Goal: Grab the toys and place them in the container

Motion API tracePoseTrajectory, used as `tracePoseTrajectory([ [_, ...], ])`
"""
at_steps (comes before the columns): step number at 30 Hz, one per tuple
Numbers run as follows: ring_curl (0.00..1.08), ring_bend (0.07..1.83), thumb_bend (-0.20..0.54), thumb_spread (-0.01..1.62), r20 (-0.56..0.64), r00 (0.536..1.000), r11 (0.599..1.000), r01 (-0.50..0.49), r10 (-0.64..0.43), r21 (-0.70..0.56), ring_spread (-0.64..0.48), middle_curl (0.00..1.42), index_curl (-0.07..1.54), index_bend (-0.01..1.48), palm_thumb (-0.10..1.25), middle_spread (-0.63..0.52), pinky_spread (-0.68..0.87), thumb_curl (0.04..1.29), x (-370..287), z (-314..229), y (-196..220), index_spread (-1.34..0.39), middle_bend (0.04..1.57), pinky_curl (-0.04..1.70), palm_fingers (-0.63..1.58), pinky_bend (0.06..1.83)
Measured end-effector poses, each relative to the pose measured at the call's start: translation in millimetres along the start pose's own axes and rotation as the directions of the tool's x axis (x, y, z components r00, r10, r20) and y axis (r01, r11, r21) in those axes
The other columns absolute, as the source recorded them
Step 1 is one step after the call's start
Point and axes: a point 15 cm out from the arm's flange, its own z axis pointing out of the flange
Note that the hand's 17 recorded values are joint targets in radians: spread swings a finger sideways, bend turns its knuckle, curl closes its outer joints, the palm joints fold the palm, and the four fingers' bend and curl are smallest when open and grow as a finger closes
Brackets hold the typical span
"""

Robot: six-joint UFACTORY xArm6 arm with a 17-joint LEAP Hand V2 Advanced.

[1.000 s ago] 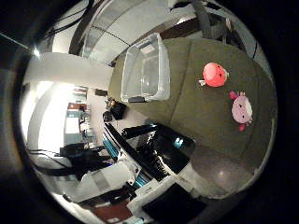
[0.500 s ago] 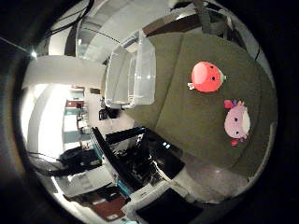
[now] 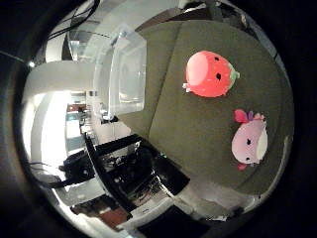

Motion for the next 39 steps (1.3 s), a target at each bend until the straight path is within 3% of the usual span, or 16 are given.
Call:
tracePoseTrajectory([
  [9,0.27,0.27,-0.026,1.05,-0.014,1.000,1.000,-0.007,0.007,0.007,0.17,0.30,0.29,0.17,0.46,0.05,0.32,0.28,6.5,25.7,-35.1,-0.38,0.19,0.18,-0.01,0.46],
  [39,0.27,0.24,-0.023,1.04,0.002,0.998,0.997,-0.066,0.066,-0.049,0.17,0.30,0.30,0.18,0.47,0.05,0.32,0.29,-9.6,100.9,-43.6,-0.38,0.19,0.18,0.03,0.44],
])
